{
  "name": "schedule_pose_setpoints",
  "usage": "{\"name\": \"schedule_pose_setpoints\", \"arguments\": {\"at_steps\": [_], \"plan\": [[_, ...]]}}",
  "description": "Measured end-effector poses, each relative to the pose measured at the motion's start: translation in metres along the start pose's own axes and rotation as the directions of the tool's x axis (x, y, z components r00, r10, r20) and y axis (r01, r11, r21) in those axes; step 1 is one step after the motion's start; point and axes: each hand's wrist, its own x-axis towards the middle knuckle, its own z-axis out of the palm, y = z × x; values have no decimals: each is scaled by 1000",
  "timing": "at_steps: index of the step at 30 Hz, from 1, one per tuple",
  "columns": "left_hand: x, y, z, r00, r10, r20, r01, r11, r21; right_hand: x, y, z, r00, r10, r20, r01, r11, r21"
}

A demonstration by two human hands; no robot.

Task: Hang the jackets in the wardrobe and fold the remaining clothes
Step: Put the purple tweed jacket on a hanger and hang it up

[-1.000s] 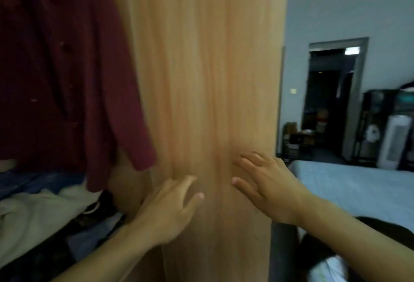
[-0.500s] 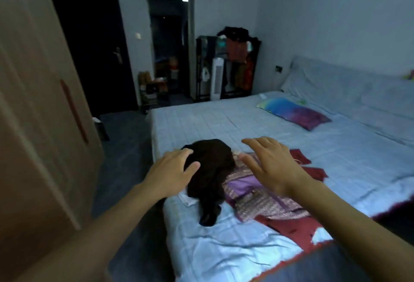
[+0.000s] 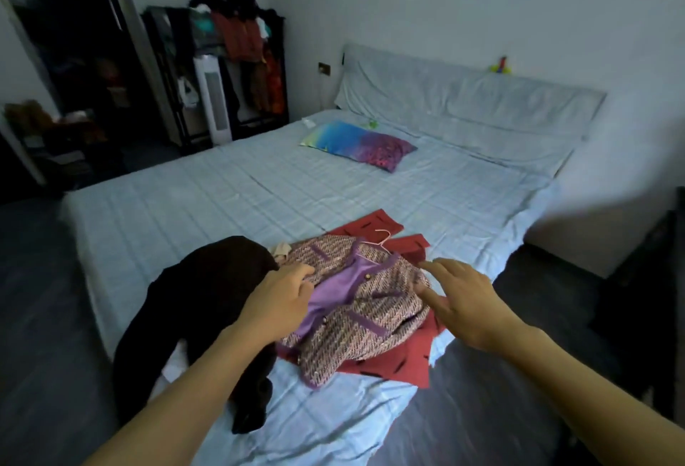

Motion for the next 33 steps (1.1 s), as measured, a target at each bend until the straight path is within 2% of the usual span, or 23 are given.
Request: {"name": "schedule_pose_setpoints", "arguments": {"at_steps": [4, 7, 10, 14, 17, 22, 28, 33], "plan": [[44, 9, 26, 1000, 27, 11, -27, 1000, 8, 38, 38, 15, 999, 48, 22, -49, 997, 54], [79, 16, 42, 997, 31, 72, -36, 997, 64, 71, 67, 24, 996, 59, 60, -66, 990, 126], [122, 22, 56, 991, 11, 131, -31, 988, 154, 111, 107, 30, 997, 39, 69, -49, 987, 150], [192, 43, 73, 990, -49, 130, 19, 975, 223, 166, 167, 27, 995, 76, 60, -88, 971, 223], [242, 73, 92, 982, -57, 183, 18, 978, 209, 202, 205, 26, 992, 89, 85, -108, 962, 253], [316, 104, 120, 980, -54, 191, 11, 975, 220, 258, 248, 36, 990, 81, 117, -112, 948, 297], [405, 74, 155, 968, -32, 250, -23, 977, 214, 334, 273, 88, 969, 107, 223, -170, 943, 286], [502, 19, 217, 966, -39, 255, -4, 986, 166, 387, 289, 165, 941, 193, 276, -274, 916, 293]]}}
